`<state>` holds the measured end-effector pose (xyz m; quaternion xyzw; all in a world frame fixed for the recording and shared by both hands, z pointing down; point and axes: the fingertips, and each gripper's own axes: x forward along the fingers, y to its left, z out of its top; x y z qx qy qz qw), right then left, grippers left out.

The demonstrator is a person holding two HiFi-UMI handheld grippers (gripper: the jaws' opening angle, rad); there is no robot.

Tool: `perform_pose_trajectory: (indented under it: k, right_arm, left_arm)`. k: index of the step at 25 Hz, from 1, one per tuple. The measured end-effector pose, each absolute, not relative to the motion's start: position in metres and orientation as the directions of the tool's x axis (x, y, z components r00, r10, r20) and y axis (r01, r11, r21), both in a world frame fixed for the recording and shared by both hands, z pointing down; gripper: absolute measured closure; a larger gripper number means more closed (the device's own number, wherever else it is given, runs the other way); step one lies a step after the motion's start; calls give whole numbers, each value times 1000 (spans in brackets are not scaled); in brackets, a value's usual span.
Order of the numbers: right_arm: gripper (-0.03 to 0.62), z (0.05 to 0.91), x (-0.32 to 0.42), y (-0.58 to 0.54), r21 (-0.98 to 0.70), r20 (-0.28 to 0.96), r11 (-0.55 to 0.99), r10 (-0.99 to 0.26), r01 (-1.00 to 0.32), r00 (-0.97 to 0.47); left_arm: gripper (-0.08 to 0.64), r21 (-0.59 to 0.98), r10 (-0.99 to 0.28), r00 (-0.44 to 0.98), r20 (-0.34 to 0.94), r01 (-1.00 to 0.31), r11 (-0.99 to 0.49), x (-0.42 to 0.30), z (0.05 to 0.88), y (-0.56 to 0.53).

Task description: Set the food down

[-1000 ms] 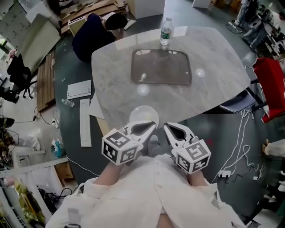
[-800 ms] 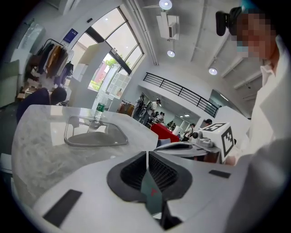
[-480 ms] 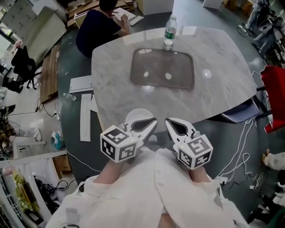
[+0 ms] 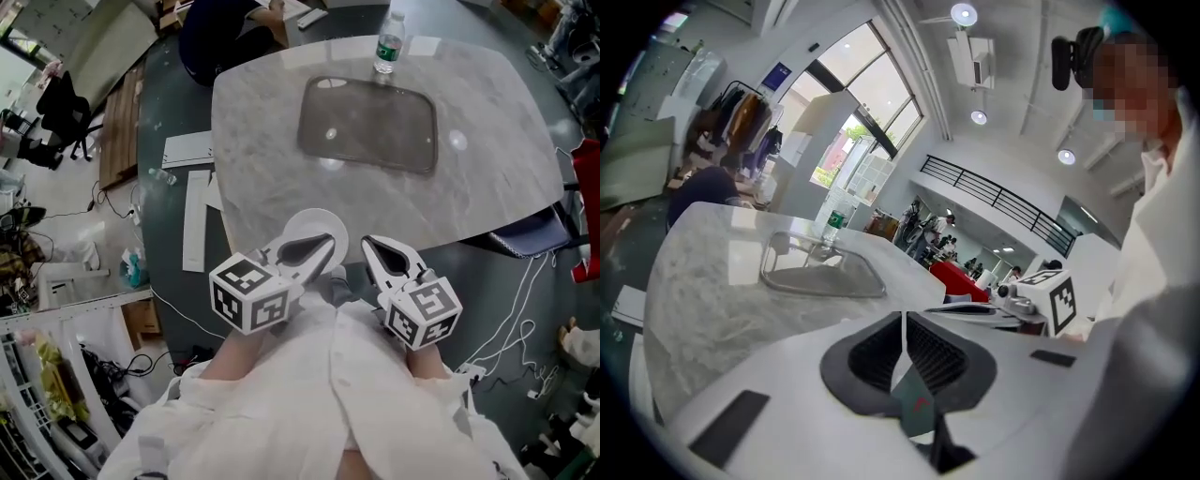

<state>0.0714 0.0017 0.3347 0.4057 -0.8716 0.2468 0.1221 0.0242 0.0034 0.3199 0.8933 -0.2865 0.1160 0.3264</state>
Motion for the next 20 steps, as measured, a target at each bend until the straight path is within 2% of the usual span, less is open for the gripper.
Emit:
perform_pose_trajectory:
  k: [9, 20]
  right_arm:
    - [589, 340, 63, -2, -358, 440, 480, -670, -801, -598]
    - [589, 365, 49, 2, -415, 489, 452, -621, -789, -613]
  left_arm:
    - [534, 503, -417, 785, 458, -616, -607, -5, 327, -4]
    - [534, 528, -394, 759, 518, -646, -551, -24, 350, -3]
